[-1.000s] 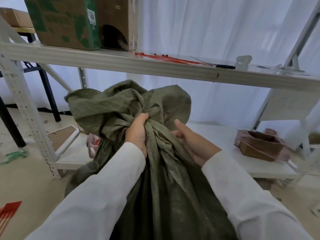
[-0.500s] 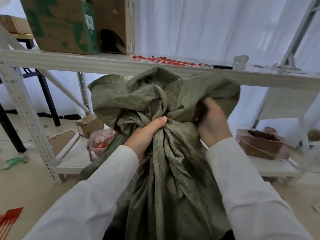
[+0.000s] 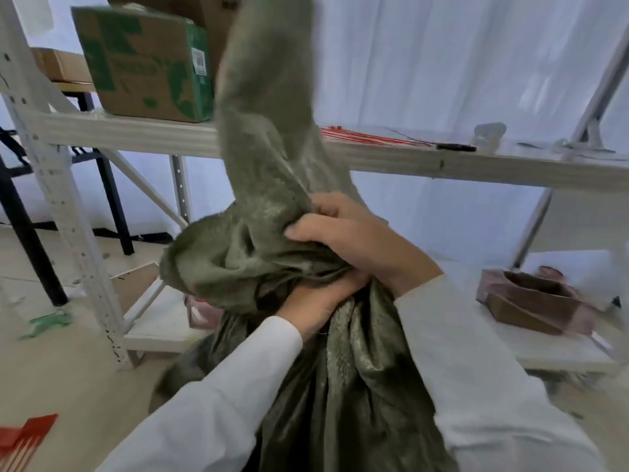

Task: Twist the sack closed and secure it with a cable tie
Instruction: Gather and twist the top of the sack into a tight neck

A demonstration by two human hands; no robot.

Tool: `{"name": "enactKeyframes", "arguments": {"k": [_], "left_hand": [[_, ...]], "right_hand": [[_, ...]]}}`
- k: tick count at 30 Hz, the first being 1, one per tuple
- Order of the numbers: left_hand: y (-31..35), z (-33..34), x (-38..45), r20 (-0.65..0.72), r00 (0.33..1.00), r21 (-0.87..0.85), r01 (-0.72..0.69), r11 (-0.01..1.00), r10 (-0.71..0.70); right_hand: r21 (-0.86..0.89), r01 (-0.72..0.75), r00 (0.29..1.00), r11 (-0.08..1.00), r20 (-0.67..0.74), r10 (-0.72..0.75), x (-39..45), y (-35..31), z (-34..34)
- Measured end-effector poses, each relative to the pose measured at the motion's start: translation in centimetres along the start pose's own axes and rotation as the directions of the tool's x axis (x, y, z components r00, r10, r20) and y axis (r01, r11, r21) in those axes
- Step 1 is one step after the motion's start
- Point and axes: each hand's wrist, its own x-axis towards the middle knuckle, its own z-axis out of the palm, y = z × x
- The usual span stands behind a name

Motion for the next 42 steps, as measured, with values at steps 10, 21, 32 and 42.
{"name": "enactKeyframes", "arguments": {"k": [10,21,32,42], "left_hand": [[0.2,-3.0,2.8,-0.383,0.878,-0.453,0.093,0.887,-0.287],[-0.2,-0.3,-0.9,0.187,0.975,0.757,-0.223,0.615,0.123],[-1.9,-6.3,1.8,-0.305,0.944,0.813,0.190,0.551,0.125],[-0.7,-3.2,1.0,-0.261,0.962,0.463,0.051,0.885,0.081]], "right_hand": [[-0.013,-0.288,0.955,0.958,-0.074,0.286,-2.5,6.2,-4.6],[-0.040,-0.493,0.846,0.869,-0.256,0.468,-4.2,10.9,-1.8],[0.603,-0.041,0.755,0.797,-0.504,0.420,-4.4,7.0,-5.3],[0.247,-0.518,0.770,0.819,-0.283,0.572,-5.9,8.9,-3.5]]}}
